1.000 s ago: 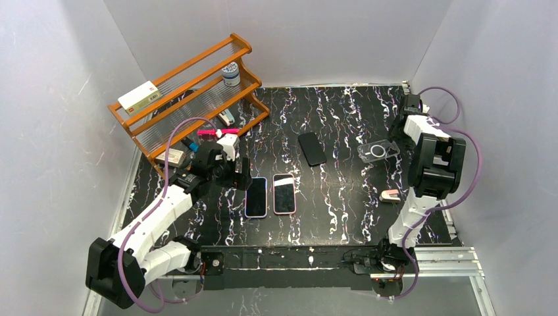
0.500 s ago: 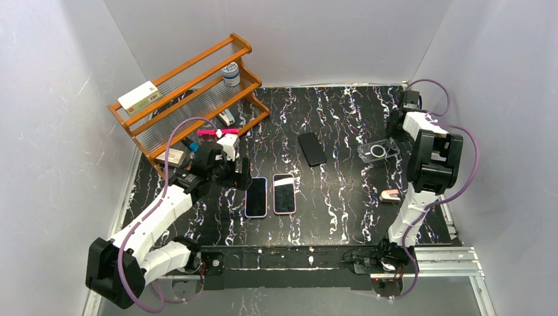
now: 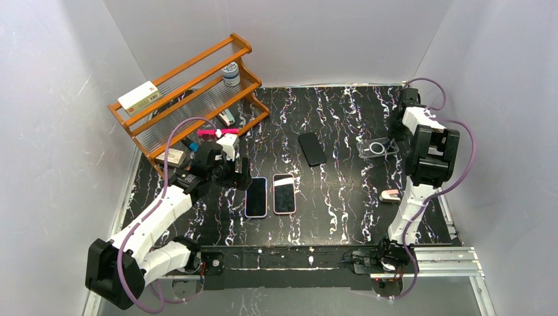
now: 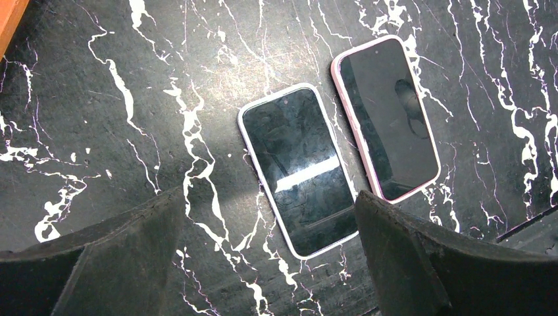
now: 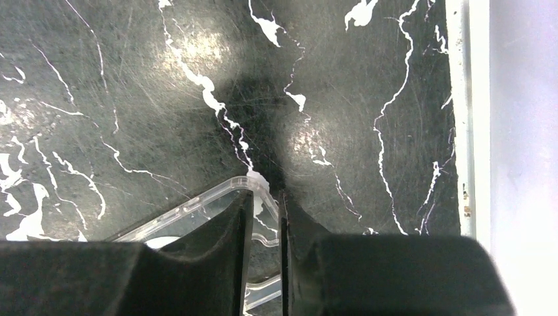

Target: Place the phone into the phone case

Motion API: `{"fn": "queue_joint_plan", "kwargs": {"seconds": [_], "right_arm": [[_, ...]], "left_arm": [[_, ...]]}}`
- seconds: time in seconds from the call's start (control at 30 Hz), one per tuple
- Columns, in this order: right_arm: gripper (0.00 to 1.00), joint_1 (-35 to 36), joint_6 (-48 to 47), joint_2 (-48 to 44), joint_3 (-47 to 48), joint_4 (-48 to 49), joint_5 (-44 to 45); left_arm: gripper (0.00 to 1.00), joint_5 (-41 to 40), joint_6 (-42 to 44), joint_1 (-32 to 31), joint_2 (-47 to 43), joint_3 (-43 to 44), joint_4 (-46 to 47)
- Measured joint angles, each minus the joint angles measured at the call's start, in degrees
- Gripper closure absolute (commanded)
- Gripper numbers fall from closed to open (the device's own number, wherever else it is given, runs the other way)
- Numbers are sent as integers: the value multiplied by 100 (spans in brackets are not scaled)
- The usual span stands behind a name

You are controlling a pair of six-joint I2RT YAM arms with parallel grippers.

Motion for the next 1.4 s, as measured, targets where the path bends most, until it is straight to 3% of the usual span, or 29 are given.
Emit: {"fn": "queue_joint_plan", "kwargs": {"seconds": [0.27, 0.4, 0.7, 0.77, 1.07, 1.2, 1.4], "right_arm": [[75, -11, 459, 42, 140, -426, -66], [84, -22, 782, -238, -212, -673, -96], [92, -20, 1722, -876, -1071, -1137, -254], [99, -15, 1893, -1062, -1314, -1161, -358], [99, 35, 3193, -1858, -2192, -1685, -752], [99, 332, 3895, -1985, -2433, -2052, -793], [99, 1447, 5069, -2487, -3023, -2328, -647]], "left_arm": [[2, 2, 2, 0, -4, 0, 0], [2, 28, 0, -2, -13, 0, 0], [2, 87, -2, -57, -59, 0, 2], [2, 85, -2, -66, -122, 0, 2], [2, 85, -2, -109, -256, 0, 4], [2, 87, -2, -114, -295, 0, 4], [2, 85, -2, -114, -332, 0, 4]]}}
